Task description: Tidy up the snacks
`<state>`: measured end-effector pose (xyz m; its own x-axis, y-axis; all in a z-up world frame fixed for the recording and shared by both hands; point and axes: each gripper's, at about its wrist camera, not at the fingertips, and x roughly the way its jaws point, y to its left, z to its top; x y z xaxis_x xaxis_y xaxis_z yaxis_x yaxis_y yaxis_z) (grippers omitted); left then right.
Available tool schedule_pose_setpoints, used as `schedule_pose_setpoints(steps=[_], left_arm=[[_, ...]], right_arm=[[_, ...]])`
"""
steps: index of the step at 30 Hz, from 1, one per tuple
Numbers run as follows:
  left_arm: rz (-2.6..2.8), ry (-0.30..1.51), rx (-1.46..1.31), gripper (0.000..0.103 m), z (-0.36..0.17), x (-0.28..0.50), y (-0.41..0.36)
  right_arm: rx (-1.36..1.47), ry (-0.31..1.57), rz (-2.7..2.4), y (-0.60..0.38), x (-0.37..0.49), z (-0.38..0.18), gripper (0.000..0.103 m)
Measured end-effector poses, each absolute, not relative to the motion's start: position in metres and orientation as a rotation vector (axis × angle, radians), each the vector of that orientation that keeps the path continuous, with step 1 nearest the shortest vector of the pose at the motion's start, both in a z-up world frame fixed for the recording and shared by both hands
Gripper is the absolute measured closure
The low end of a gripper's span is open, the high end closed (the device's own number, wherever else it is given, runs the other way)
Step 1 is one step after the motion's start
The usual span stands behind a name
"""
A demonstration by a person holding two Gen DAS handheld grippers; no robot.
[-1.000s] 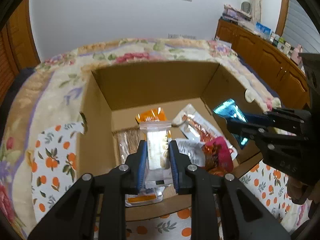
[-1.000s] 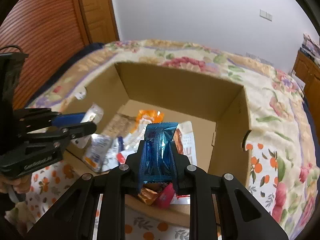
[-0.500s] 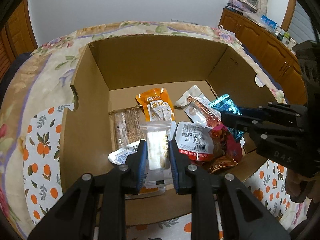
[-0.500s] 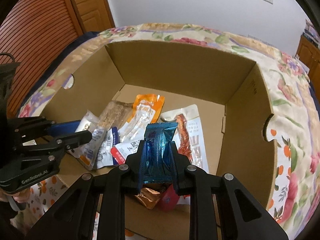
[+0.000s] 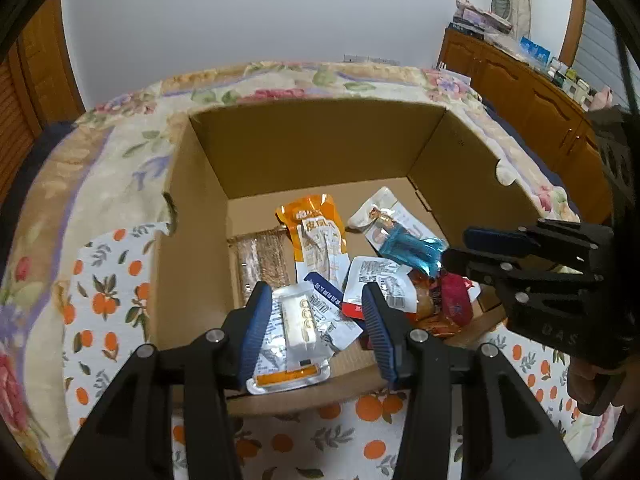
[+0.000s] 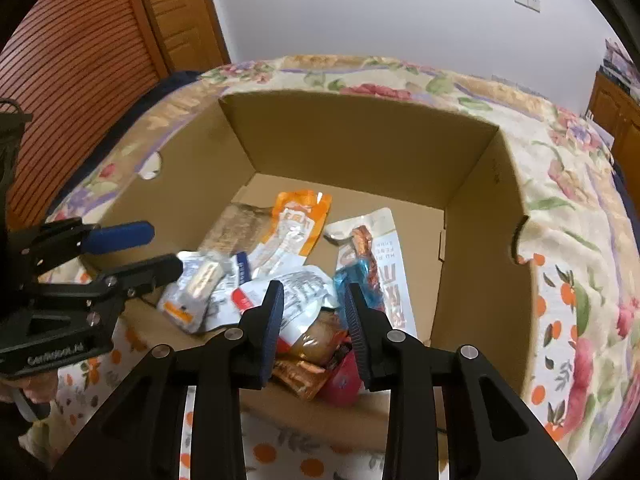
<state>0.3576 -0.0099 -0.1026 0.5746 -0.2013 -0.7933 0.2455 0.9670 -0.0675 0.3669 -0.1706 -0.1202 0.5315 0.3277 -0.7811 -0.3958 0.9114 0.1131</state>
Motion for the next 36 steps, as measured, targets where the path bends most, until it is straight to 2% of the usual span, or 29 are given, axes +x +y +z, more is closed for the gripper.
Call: schedule_pose_setpoints(steps=[10,15,19,21,23,25,26,28,30,32,34,36], left_arm=[[-0.246,0.867,0.097,0.056,-0.068,0.293,-0.007],[-0.243,0.855,0.082,0.056,-0.057,0.267,-0.007],[-0.234,0.83,0.08,0.056,-0.046,0.249,-0.01],[-0.235,0.822,0.086,0.056,-0.042,0.242,-0.013],[-0.235,0.813,0.088,0.056,-0.037,0.233,-0.015],[-0.237,0.806,0.083,0.055,-0.032,0.224,-0.016],[-0.238,0.804,0.08,0.053,-0.03,0.22,-0.018],[-0.239,0.795,0.071,0.046,-0.023,0.211,-0.018],[-0.237,0.785,0.06,0.039,-0.016,0.203,-0.018],[-0.232,0.766,0.049,0.017,-0.008,0.193,-0.018],[-0.225,0.734,0.042,0.009,0.002,0.181,-0.018],[-0.218,0.716,0.036,0.005,0.011,0.17,-0.017]], right_arm=[[-0.041,0.818,0.442,-0.189,0.302,-0.067,0.072],[-0.027,0.789,0.444,-0.196,0.271,-0.044,0.067],[-0.025,0.764,0.438,-0.201,0.25,-0.03,0.059],[-0.022,0.752,0.428,-0.205,0.24,-0.024,0.05],[-0.016,0.742,0.422,-0.208,0.232,-0.019,0.033],[-0.014,0.73,0.406,-0.212,0.222,-0.015,0.025],[-0.013,0.726,0.399,-0.213,0.219,-0.013,0.016],[-0.003,0.711,0.379,-0.218,0.209,-0.007,0.008],[-0.001,0.702,0.368,-0.222,0.201,-0.002,0.007],[-0.008,0.694,0.36,-0.224,0.193,0.003,0.0],[-0.013,0.673,0.347,-0.226,0.181,0.009,0.0],[-0.007,0.66,0.343,-0.229,0.171,0.014,0.0]])
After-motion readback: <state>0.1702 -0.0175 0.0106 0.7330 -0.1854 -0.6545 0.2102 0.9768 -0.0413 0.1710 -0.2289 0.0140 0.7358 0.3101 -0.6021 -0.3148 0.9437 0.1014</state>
